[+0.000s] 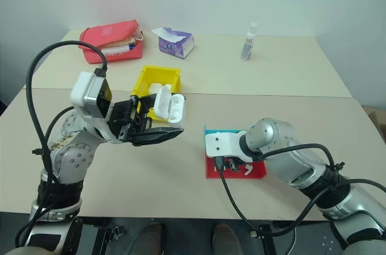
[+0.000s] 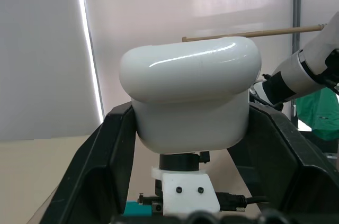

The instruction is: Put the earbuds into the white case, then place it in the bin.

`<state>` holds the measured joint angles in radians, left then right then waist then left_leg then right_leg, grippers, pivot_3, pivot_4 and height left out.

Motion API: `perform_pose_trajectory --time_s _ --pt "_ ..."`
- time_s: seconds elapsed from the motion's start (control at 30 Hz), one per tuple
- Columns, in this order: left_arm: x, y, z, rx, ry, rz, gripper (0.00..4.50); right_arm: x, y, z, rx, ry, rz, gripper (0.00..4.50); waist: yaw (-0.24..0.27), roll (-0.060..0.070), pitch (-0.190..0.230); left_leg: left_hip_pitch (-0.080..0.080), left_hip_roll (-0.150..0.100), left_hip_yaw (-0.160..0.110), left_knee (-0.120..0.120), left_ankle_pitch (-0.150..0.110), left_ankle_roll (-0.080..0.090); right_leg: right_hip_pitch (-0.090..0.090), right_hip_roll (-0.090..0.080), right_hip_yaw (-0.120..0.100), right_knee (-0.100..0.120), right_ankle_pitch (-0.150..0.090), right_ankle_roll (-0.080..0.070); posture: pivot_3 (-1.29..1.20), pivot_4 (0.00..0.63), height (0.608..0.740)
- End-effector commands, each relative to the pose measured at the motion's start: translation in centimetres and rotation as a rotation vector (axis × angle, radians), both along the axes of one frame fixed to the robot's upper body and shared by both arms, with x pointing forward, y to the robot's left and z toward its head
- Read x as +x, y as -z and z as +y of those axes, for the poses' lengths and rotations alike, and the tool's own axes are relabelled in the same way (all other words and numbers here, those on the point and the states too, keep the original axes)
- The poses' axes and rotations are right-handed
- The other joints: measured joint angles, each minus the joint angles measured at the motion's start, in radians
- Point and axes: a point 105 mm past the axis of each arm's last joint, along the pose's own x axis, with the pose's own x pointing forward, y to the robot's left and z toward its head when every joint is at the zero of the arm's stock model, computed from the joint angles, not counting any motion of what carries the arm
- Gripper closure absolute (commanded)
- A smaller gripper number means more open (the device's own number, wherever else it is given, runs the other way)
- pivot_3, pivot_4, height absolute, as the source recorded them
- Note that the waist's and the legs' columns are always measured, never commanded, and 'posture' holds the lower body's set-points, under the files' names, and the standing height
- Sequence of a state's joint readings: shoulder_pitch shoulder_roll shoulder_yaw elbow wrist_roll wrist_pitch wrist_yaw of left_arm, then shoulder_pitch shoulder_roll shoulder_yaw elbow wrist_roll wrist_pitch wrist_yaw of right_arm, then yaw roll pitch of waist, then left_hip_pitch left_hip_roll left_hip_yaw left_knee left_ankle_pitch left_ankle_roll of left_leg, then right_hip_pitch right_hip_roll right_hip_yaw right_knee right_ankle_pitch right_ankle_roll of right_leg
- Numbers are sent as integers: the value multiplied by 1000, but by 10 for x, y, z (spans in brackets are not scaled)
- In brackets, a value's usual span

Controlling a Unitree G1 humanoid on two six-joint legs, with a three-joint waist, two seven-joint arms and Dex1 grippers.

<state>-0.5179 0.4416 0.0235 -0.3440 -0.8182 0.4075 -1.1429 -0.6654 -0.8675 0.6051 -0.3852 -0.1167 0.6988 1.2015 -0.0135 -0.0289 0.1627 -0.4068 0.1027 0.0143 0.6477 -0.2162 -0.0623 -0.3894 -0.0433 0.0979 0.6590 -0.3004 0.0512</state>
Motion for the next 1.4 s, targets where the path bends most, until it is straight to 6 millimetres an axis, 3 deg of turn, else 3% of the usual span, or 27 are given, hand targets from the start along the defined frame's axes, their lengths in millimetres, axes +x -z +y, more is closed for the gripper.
perform_pose_trajectory --time_s 0.03,0.37,0.47,0.57,0.73,0.87,0.97,1.1,1.27,1.4 --pt "-7 -8 0 -9 6 -27 1641 0 -1 1 -1 -17 -12 2395 0 0 0 0 0 0 0 0 0 0 0 0 0 0 0 0 150 740" --pt "-3 -11 0 -16 5 -11 1641 -2 2 2 1 -21 10 2395 0 0 0 0 0 0 0 0 0 0 0 0 0 0 0 0 150 740" --pt "-2 -9 0 -15 4 -8 1641 -3 3 1 4 -22 18 2983 0 0 0 0 0 0 0 0 0 0 0 0 0 0 0 0 150 740" --pt "0 -8 1 -16 3 3 1641 -5 6 0 0 -24 30 3877 0 0 0 1 0 0 0 0 0 0 0 0 0 0 0 0 150 740" --pt "5 -3 3 -8 1 18 1641 -7 7 -1 12 -2 39 3885 0 0 0 1 0 0 0 0 0 1 0 0 0 0 0 0 150 740" --pt "8 0 5 -2 4 26 1641 -4 -5 -3 84 65 29 3885 1 0 0 0 0 0 0 0 0 1 0 0 0 0 0 0 150 740" --pt "11 2 6 3 11 31 1641 1 -28 -5 267 178 14 3885 2 0 0 0 0 0 0 0 0 0 0 0 0 0 0 0 150 740" --pt "12 0 6 -7 50 15 1641 2 -67 -12 642 274 2 3885 3 0 0 0 0 -1 -1 0 0 1 0 -1 -1 0 0 0 150 740" --pt "16 5 5 -2 64 12 1641 -1 -146 -31 1270 343 -201 3885 3 0 0 0 0 -1 -3 0 0 1 0 -2 -1 0 0 0 150 740" --pt "17 7 7 4 74 15 1641 -14 -174 -28 1472 276 -155 3885 -1 1 0 0 0 -1 -3 0 -1 1 0 -2 0 0 0 0 150 740"
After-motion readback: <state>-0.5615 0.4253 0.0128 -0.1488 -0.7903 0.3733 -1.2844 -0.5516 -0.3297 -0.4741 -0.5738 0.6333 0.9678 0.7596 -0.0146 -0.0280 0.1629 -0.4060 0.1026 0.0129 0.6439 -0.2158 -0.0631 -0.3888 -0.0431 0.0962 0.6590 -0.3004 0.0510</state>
